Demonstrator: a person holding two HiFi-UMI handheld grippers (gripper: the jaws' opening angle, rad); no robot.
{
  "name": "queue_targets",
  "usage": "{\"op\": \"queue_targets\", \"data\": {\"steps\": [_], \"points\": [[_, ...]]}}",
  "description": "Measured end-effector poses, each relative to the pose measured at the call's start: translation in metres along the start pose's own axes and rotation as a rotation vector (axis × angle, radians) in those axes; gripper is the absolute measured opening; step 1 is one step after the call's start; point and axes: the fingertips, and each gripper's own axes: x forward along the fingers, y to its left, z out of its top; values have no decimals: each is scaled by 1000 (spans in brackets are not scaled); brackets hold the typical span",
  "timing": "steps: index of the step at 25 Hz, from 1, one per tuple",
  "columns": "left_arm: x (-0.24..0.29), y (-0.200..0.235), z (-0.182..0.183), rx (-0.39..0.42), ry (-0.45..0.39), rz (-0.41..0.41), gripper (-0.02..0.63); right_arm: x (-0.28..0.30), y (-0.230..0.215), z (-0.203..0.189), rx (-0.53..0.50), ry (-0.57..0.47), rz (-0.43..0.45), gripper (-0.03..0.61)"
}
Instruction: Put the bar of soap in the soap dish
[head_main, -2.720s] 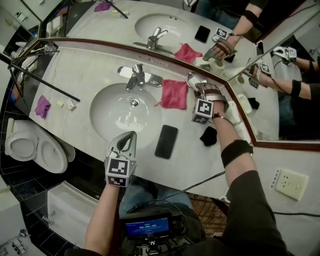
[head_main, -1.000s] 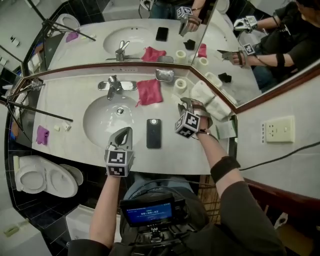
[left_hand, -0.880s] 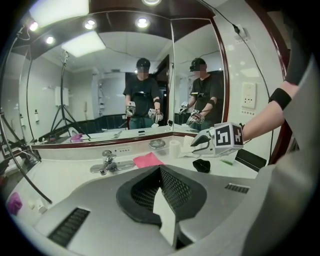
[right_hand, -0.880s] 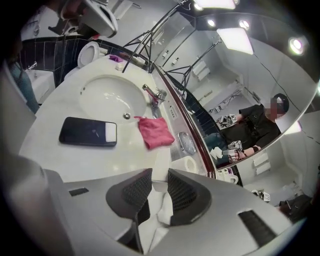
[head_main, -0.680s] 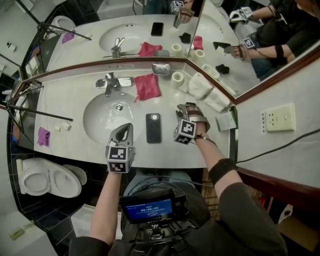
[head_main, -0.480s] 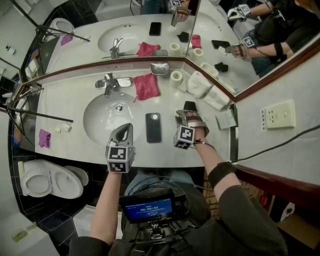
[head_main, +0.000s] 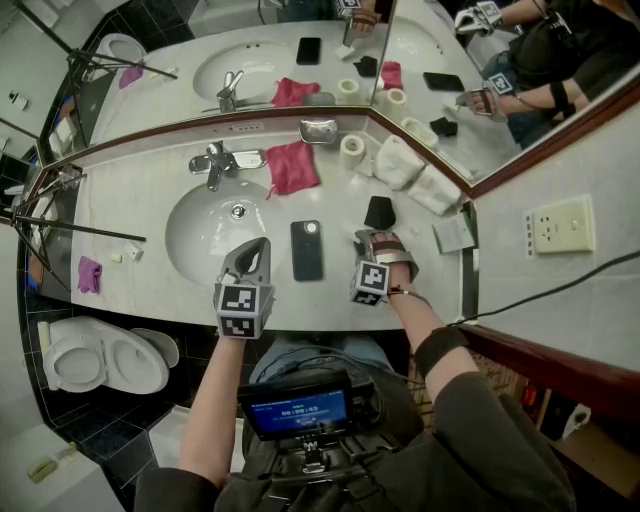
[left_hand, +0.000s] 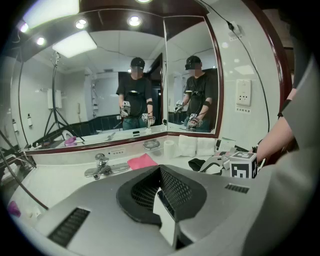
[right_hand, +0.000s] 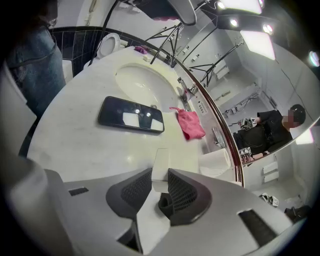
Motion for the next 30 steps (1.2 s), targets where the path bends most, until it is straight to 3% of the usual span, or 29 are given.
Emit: {"op": "queue_targets", "data": {"steps": [7, 12, 19, 24, 26, 27, 30], "points": [[6, -1, -3, 4, 13, -9, 0, 5, 19, 9, -71, -60, 55, 142], [10, -4, -1, 7, 11, -23, 0, 5, 34, 6, -71, -71, 115, 193], [12, -10, 4, 14, 1, -42, 0, -6, 29, 1, -39, -77, 117, 195], [16, -18, 6, 23, -5, -56, 0, -13, 12, -13, 18, -62, 79, 194], [17, -21, 8, 20, -9, -62, 0, -18, 3, -20, 92, -59, 69, 189], [17, -22, 8, 16, -11, -64, 0, -21, -3, -24, 139, -57, 59, 150], [18, -21, 11, 10, -16, -65, 0, -31, -27, -34, 243, -53, 5, 112]]}}
